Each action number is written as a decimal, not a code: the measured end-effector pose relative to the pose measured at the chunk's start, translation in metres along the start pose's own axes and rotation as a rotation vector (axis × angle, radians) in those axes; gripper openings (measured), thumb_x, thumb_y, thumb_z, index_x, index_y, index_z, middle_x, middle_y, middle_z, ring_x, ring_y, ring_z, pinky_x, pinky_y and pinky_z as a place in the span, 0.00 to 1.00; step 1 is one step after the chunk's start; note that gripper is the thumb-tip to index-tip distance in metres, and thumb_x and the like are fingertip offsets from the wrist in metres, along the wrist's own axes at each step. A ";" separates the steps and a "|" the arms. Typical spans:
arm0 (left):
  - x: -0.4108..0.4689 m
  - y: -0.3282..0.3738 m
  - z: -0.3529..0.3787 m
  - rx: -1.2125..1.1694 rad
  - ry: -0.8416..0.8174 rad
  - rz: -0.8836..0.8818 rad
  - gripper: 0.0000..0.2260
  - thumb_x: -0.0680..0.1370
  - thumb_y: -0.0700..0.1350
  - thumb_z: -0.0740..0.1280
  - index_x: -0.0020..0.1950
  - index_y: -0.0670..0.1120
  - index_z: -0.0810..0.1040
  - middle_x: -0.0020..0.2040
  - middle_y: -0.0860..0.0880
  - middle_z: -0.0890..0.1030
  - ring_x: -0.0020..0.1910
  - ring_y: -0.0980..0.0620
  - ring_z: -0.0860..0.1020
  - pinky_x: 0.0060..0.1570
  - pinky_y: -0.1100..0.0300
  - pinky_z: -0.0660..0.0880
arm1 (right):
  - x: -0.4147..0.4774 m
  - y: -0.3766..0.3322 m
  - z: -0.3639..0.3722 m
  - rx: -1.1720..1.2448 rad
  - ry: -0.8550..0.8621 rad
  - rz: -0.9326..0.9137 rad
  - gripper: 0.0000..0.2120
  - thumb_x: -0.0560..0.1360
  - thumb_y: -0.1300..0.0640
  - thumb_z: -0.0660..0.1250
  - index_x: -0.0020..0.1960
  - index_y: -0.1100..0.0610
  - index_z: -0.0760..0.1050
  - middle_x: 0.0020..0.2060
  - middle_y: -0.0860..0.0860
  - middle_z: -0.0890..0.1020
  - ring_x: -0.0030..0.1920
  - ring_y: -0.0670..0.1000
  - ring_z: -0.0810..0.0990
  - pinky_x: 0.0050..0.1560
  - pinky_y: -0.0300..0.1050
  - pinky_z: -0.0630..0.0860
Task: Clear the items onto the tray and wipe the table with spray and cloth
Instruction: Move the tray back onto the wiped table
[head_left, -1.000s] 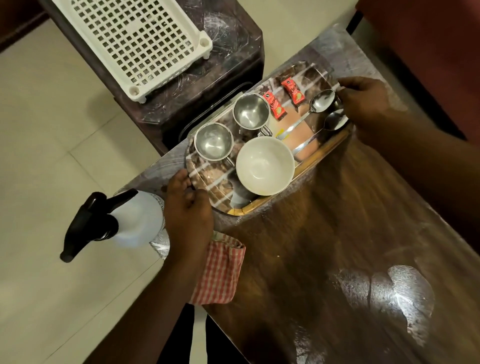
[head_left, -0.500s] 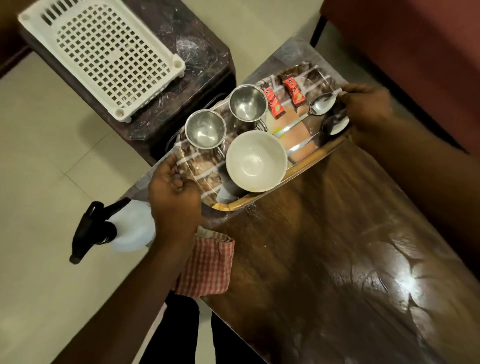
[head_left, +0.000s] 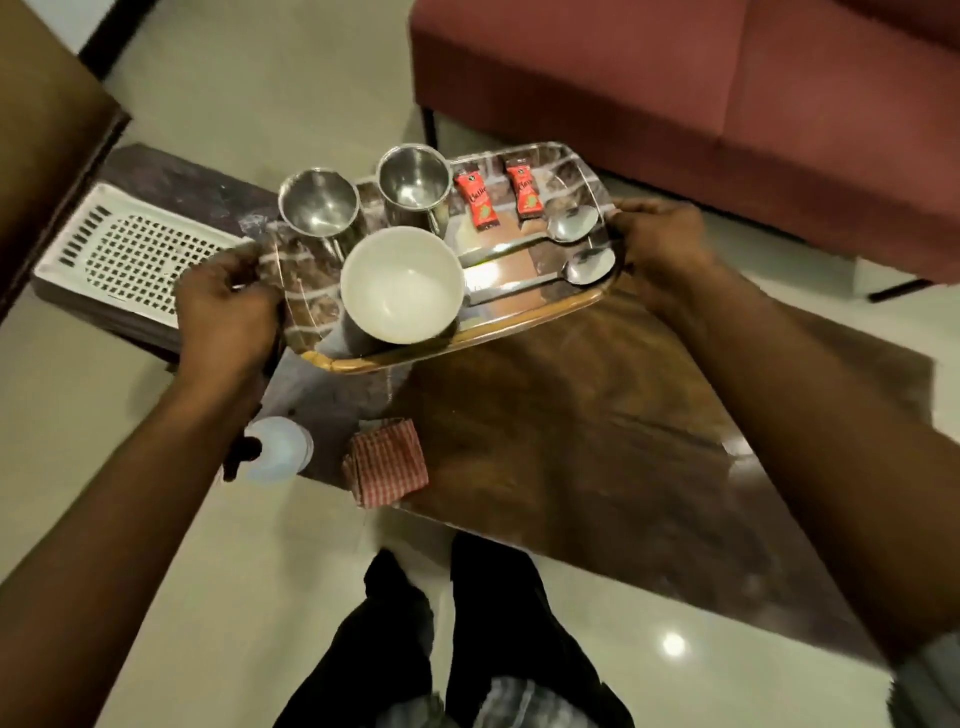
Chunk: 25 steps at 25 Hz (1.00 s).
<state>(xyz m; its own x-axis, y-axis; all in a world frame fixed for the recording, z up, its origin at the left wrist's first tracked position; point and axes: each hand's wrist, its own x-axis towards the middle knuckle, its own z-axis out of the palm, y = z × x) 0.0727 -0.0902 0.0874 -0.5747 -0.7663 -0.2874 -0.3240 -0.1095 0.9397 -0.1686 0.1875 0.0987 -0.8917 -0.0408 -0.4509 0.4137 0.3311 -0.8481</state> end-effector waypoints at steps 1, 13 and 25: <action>-0.012 0.019 0.001 -0.014 -0.066 0.008 0.23 0.77 0.26 0.64 0.59 0.48 0.90 0.48 0.49 0.92 0.43 0.52 0.90 0.44 0.57 0.88 | -0.024 -0.001 -0.022 0.016 0.024 -0.002 0.07 0.81 0.69 0.68 0.56 0.65 0.83 0.54 0.66 0.87 0.46 0.58 0.86 0.52 0.54 0.86; -0.104 0.101 0.097 0.196 -0.488 0.110 0.23 0.75 0.25 0.63 0.50 0.50 0.90 0.43 0.51 0.91 0.41 0.50 0.90 0.41 0.57 0.86 | -0.170 0.059 -0.231 0.254 0.267 0.014 0.06 0.82 0.67 0.67 0.54 0.66 0.84 0.48 0.60 0.87 0.43 0.52 0.86 0.44 0.44 0.83; -0.161 -0.010 0.263 0.328 -0.445 -0.004 0.23 0.80 0.24 0.64 0.57 0.50 0.86 0.39 0.62 0.90 0.37 0.62 0.88 0.31 0.63 0.85 | -0.082 0.216 -0.347 0.176 0.259 0.187 0.06 0.84 0.63 0.67 0.55 0.62 0.83 0.43 0.54 0.90 0.42 0.52 0.89 0.38 0.44 0.84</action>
<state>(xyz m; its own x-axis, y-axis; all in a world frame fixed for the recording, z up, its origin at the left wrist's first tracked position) -0.0293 0.2012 0.0754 -0.8121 -0.4167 -0.4086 -0.5032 0.1454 0.8518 -0.0699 0.5898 0.0494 -0.8052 0.2527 -0.5365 0.5793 0.1416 -0.8027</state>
